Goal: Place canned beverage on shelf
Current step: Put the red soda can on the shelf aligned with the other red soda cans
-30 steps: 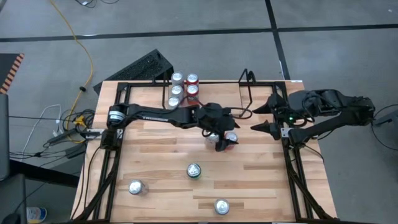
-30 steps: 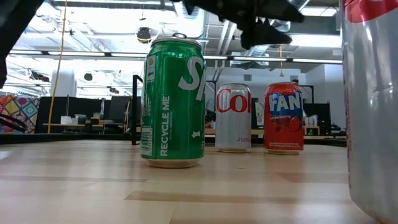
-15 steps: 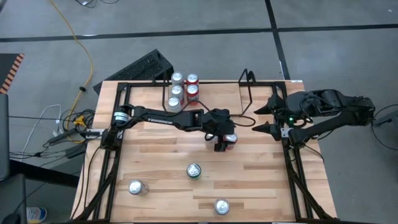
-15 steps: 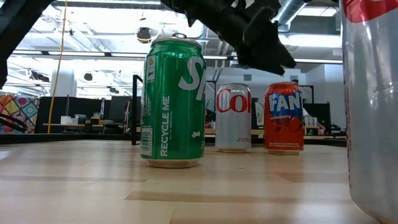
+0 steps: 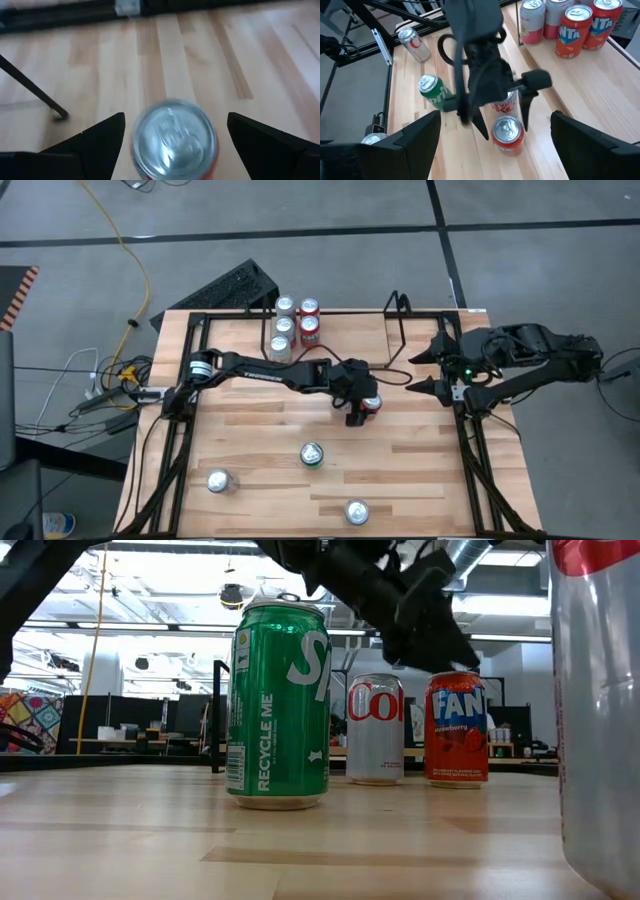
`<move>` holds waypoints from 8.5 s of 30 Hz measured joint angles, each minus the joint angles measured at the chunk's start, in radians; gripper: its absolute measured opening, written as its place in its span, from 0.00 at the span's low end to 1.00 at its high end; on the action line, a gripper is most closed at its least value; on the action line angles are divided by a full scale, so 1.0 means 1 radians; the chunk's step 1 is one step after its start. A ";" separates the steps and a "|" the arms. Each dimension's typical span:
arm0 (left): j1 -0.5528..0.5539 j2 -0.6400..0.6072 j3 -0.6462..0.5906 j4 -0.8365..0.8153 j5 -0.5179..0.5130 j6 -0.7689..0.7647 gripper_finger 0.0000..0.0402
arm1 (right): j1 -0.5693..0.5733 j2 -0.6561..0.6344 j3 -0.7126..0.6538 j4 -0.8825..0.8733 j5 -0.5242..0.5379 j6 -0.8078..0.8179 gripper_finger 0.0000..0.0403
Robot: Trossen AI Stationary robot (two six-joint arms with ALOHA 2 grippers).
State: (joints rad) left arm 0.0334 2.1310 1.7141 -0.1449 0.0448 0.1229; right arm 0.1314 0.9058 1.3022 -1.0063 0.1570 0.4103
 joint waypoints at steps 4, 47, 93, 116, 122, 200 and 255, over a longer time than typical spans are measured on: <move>0.002 0.000 0.000 -0.003 0.012 -0.031 0.84 | 0.000 0.000 0.000 -0.012 0.000 0.000 0.87; 0.027 0.020 0.127 -0.061 -0.010 -0.075 0.64 | 0.000 0.000 0.000 -0.012 0.001 0.000 0.87; 0.053 -0.324 0.296 -0.856 -0.017 0.100 0.64 | -0.003 0.006 0.000 -0.009 0.142 0.000 0.87; 0.190 -0.732 -0.493 -0.133 0.037 0.022 0.64 | -0.086 0.081 -0.001 0.069 0.234 -0.020 0.87; 0.222 -0.682 -0.493 -0.133 0.054 0.085 0.64 | -0.087 0.109 0.000 0.077 0.209 -0.019 0.87; 0.421 -0.550 -0.476 -0.192 0.154 0.355 0.64 | -0.095 0.156 0.000 0.049 0.182 -0.038 0.87; 0.364 -0.922 -0.428 -0.273 -0.109 -0.082 0.62 | -0.398 0.797 -0.114 0.786 0.003 -0.306 0.03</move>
State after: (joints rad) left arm 0.3970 1.2092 1.2865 -0.4183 -0.0647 0.0406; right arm -0.2662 1.7029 1.1885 -0.2199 0.1596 0.1045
